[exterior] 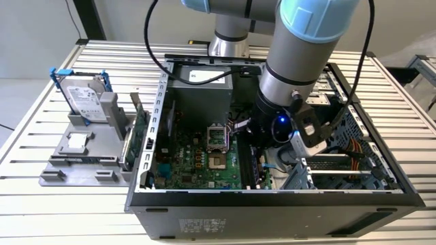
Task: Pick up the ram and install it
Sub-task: 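Insert the ram into the slot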
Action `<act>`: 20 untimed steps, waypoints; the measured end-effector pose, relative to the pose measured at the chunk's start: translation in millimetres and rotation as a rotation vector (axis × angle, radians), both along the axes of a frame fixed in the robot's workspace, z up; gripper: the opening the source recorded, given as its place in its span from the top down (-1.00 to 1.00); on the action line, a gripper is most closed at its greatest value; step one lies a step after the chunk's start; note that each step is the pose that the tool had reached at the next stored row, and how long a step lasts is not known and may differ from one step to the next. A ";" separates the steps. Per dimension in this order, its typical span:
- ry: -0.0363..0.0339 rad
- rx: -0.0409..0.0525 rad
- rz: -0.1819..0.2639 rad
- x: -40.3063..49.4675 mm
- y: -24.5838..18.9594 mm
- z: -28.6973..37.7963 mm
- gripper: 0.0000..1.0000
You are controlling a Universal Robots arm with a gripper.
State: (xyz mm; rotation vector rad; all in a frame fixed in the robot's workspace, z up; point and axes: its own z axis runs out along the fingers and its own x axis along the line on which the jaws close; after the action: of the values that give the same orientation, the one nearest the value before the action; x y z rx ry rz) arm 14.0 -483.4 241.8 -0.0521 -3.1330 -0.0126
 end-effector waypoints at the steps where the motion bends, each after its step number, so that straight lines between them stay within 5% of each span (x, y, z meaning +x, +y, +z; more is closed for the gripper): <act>1: -0.0001 -0.0001 0.012 0.0 0.0 0.0 1.00; 20: -0.0001 0.0000 0.186 0.1 0.0 0.0 1.00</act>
State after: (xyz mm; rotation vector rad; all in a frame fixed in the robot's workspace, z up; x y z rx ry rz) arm 14.0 -483.4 241.8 0.2393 -3.1236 -0.0114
